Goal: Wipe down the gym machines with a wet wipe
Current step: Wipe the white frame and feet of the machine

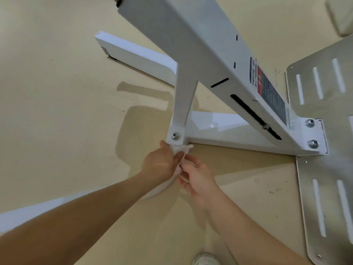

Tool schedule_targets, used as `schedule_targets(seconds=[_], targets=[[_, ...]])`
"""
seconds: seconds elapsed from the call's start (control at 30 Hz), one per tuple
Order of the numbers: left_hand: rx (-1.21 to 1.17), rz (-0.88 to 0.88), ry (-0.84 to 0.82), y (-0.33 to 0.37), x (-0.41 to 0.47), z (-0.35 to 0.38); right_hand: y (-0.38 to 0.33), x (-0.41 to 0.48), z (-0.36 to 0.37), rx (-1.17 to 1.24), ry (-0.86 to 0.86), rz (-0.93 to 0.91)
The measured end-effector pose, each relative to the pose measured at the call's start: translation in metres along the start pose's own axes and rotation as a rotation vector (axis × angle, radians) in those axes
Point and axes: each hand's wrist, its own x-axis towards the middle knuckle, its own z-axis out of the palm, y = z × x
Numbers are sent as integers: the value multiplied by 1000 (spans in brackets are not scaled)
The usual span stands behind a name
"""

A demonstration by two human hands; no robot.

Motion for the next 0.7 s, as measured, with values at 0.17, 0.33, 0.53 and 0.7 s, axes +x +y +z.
schedule_targets(seconds=[0.17,0.33,0.53,0.7], targets=[[592,294,32,11,-23,-47,-14,7,7,45,108,-43],[40,409,53,71,-4,-51,-52,11,-40,133,341,-251],[-642,-37,-72,104,43,-13,-75,26,-71,-569,572,-663],[-881,-157,-121,106,48,-17,-51,46,-59,-1537,350,-807]])
